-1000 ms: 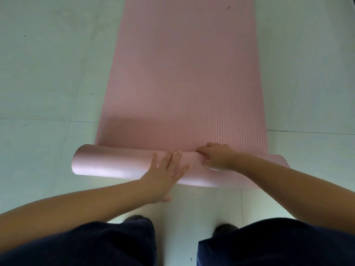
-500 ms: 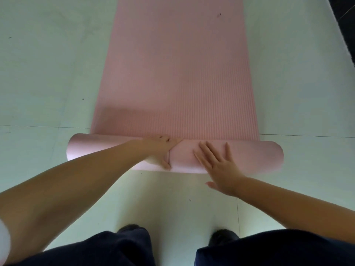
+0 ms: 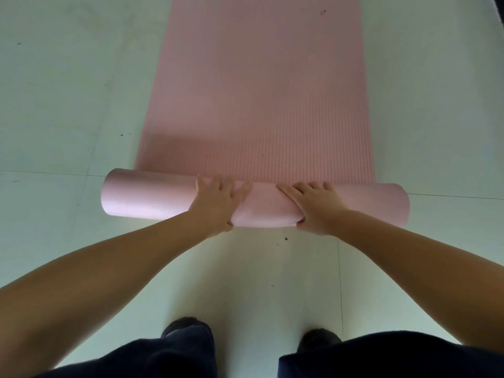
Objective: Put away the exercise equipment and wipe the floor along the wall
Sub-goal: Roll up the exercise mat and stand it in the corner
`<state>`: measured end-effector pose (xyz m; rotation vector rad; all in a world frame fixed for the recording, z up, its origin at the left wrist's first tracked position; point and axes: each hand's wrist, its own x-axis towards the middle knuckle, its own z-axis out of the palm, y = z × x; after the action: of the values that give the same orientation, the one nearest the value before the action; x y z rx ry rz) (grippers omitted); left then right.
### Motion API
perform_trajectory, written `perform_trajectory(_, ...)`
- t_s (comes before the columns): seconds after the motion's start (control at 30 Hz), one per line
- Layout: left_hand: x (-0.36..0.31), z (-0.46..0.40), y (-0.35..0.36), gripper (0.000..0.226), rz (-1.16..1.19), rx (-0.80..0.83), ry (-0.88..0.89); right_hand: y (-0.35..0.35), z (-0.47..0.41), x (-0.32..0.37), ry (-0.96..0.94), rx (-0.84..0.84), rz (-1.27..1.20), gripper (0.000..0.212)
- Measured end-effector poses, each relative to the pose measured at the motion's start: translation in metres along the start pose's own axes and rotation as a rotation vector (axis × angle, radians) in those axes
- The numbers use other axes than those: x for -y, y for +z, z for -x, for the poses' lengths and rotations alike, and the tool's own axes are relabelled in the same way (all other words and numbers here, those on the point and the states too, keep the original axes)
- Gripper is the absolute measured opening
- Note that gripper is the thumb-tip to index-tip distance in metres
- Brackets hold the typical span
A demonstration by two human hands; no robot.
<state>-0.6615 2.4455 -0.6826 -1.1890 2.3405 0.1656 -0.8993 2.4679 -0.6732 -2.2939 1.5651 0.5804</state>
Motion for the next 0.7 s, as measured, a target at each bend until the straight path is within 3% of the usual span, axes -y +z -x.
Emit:
perform_trajectory(0.17,0.004,0.007,-0.008,0.093,0.054,0.032,0.058,-0.016,0.004,0.003,-0.033,0.087,-0.121,0.075)
perform_trajectory(0.3,-0.001,0.03,-0.012,0.094,0.195,0.3,0.135,-0.022,0.014,0.015,-0.139,0.371,-0.317,0.068)
perform_trajectory(0.4,-0.014,0.05,-0.012,0.097,0.296,0.5,0.159,-0.009,0.022,0.024,-0.105,0.613,-0.42,0.071)
perform_trajectory(0.47,-0.025,0.064,-0.011,0.095,0.257,0.438,0.2,0.0,0.025,0.025,-0.05,0.662,-0.463,0.076)
perform_trajectory(0.6,-0.051,0.083,0.005,0.101,0.05,-0.033,0.344,0.003,0.022,0.015,0.016,0.596,-0.515,0.075)
perform_trajectory(0.7,-0.058,0.086,0.02,0.111,0.035,0.026,0.305,0.0,0.021,0.01,0.047,0.479,-0.517,0.068)
